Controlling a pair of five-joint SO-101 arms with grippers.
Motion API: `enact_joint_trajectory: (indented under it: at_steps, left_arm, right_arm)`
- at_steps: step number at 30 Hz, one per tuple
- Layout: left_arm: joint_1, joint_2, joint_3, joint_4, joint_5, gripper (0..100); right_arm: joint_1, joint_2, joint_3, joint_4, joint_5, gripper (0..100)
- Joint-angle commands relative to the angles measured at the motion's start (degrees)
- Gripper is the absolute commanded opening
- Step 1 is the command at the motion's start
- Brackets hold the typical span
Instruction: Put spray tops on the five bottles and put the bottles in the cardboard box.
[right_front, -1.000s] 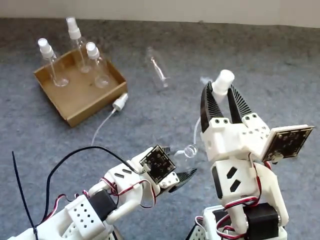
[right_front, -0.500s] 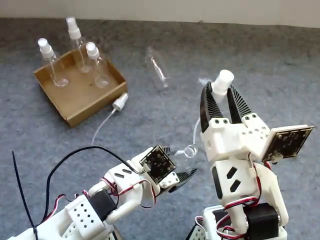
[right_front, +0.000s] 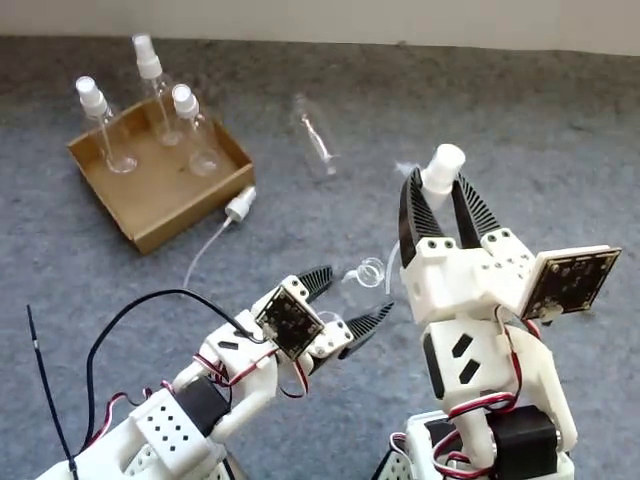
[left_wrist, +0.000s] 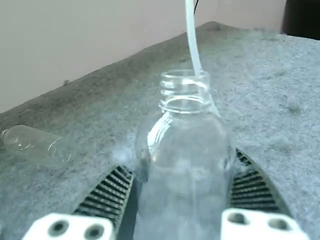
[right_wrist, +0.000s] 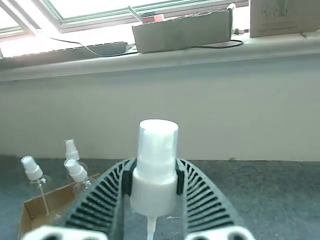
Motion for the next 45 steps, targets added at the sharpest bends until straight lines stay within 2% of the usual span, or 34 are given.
enact_joint_trajectory:
  at_steps: [1,6,10,18,25,45]
  left_arm:
    - [-0.66,-0.92,-0.57,-2.02,0.7,8]
    - [-0.48,-0.92,0.92,-2.29,0.7,8]
    - [-0.31,-0.92,1.19,-2.29,0.7,8]
    - [-0.22,-0.92,1.19,-2.29,0.7,8]
    - [-0.22,-0.92,1.19,-2.29,0.7,8]
    - [-0.22,-0.92,1.19,-2.29,0.7,8]
  right_arm:
    - [-3.47,-0.31,-0.75,0.04,1.05,0.7]
    - [-2.77,-0.31,-1.54,-0.57,1.41,0.7]
    - [-1.71,-0.22,-4.79,-4.97,4.75,0.7]
    - [-2.07,-0.22,-8.4,-5.41,4.66,0.7]
    - [-9.54,-0.22,-8.4,-5.49,4.84,0.7]
    - [-9.36,-0.13,-7.69,-7.43,5.19,0.7]
